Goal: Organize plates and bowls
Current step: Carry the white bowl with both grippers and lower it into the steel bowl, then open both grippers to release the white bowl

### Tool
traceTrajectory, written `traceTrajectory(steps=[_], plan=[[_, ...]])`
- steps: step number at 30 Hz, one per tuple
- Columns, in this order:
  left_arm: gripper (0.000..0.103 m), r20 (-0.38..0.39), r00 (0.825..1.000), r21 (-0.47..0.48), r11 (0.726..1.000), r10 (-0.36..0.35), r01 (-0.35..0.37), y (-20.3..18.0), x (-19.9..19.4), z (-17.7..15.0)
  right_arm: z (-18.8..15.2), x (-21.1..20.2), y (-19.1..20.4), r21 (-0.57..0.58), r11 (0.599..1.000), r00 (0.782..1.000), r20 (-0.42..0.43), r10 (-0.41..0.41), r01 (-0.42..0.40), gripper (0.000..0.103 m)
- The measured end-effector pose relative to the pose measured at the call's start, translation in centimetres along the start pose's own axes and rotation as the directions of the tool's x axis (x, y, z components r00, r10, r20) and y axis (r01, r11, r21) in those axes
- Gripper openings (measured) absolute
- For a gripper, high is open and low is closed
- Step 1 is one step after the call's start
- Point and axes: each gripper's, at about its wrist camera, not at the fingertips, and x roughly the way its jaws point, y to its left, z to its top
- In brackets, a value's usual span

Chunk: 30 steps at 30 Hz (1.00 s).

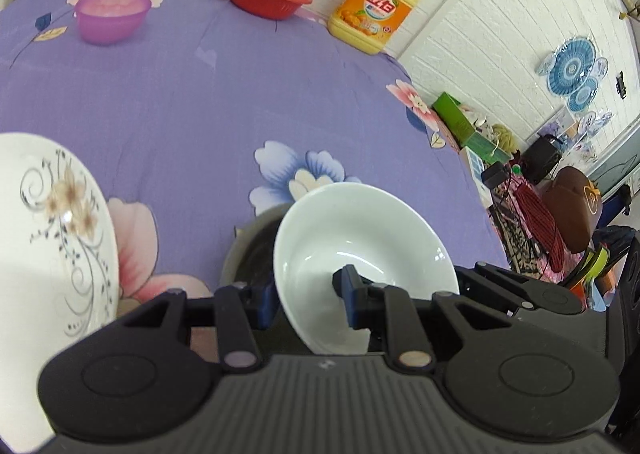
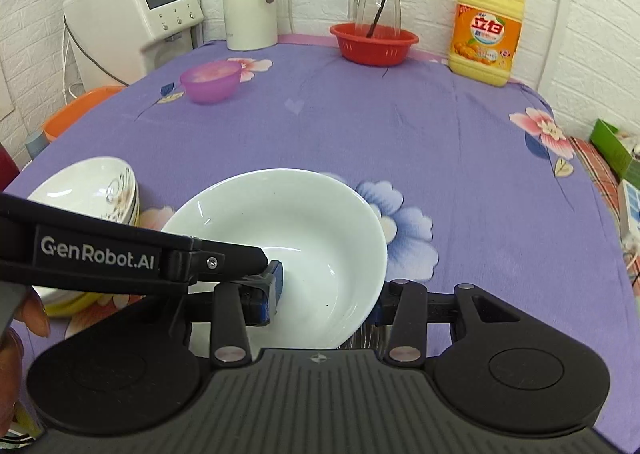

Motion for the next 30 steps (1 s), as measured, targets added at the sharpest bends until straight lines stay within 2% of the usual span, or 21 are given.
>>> traceTrajectory(steps=[10,12,13,14,18,19,20,23,30], plan=[[0.022,0.02,0.999,0.074,0.997,0.035,-0.037,-0.4,0.6,-0.9,-1.6,0.0,-0.1,0.003,1.0,1.0,0.011,0.012,-0.012,0.072],[0.031,0.038,0.998,0.086,0.995,0.045,-0.048,-0.7,0.4,-0.9,-1.6,-0.2,-0.4,0.018,1.0,1.0,0.009,0.025,-0.026,0.071],[0.044,0.059,0.996,0.097,0.993,0.066,-0.071,-0.9,0.0,-0.8,-1.6,-0.3,-0.6,0.034,0.999,0.999,0.011,0.035,-0.036,0.071],[0.052,0.081,0.995,0.112,0.991,0.06,-0.069,-1.1,-0.3,-0.8,-1.5,-0.5,-0.8,0.045,0.998,0.999,0.015,0.037,-0.038,0.073],[0.053,0.142,0.988,0.155,0.985,0.058,-0.08,-1.7,-1.9,-0.6,-1.1,-1.6,-1.2,0.068,0.997,0.998,0.049,0.042,-0.045,0.088],[0.053,0.154,0.986,0.162,0.983,0.057,-0.082,-1.8,-2.2,-0.4,-0.9,-1.9,-1.1,0.059,0.998,0.998,0.061,0.027,-0.03,0.099],[0.055,0.163,0.985,0.164,0.983,0.051,-0.078,-1.8,-2.6,-0.3,-0.7,-2.2,-1.0,0.043,0.999,0.997,0.075,0.006,-0.009,0.103],[0.055,0.179,0.983,0.156,0.986,0.036,-0.064,-1.6,-3.4,0.4,-0.2,-3.1,-0.7,0.009,0.999,0.993,0.115,-0.034,0.033,0.103],[0.057,0.21,0.975,0.135,0.985,0.074,-0.104,1.0,-4.7,2.6,2.6,-1.7,0.2,-0.03,1.0,0.993,0.118,-0.004,0.007,0.103]])
